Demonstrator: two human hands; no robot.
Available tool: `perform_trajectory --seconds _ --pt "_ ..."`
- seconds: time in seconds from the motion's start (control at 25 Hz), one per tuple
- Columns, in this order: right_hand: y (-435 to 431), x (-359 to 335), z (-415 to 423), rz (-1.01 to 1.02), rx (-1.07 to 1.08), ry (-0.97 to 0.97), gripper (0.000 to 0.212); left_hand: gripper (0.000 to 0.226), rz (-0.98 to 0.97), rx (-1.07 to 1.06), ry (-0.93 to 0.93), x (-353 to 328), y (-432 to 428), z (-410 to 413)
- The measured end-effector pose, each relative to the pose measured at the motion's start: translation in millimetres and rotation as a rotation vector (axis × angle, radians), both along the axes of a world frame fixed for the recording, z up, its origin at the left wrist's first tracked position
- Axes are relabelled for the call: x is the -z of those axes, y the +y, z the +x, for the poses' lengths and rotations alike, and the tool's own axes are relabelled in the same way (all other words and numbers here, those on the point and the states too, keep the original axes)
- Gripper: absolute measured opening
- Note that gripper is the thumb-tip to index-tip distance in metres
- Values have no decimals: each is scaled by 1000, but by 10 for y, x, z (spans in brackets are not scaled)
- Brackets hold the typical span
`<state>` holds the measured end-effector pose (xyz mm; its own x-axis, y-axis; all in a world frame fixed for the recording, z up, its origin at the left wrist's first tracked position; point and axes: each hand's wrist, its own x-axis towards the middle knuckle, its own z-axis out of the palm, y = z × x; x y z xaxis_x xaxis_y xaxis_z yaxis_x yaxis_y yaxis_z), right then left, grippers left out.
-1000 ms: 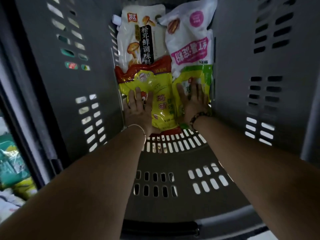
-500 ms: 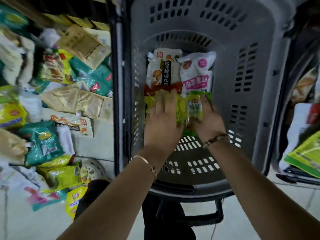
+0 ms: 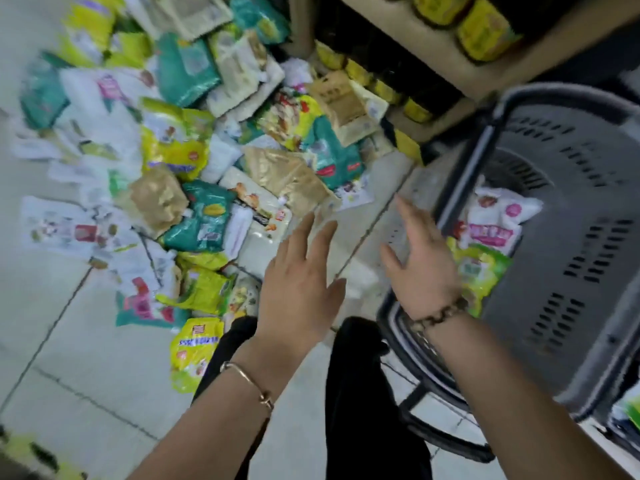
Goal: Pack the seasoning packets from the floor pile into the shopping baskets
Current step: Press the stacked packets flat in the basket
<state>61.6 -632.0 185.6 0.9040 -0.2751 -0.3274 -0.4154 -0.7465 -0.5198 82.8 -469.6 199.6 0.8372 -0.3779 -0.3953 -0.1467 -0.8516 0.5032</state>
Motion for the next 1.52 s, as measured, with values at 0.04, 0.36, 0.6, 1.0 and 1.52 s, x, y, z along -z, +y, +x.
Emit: perform_trajectory --seconds 0.04,0.36,0.6,1.0,1.52 --pt "259 77 116 13 -36 47 62 74 30 -56 23 58 284 26" --pt "1771 951 751 51 -206 394 48 66 107 -460 285 918 1991 65" --pt "2462 1615 1099 142 -141 481 43 68 103 -583 420 1651 2629 160" --pt "3486 3192 2170 451 190 581 34 69 -50 -890 366 3018 2918 483" --pt "3110 2342 1923 916 285 567 17 117 -124 -800 48 2835 3059 617"
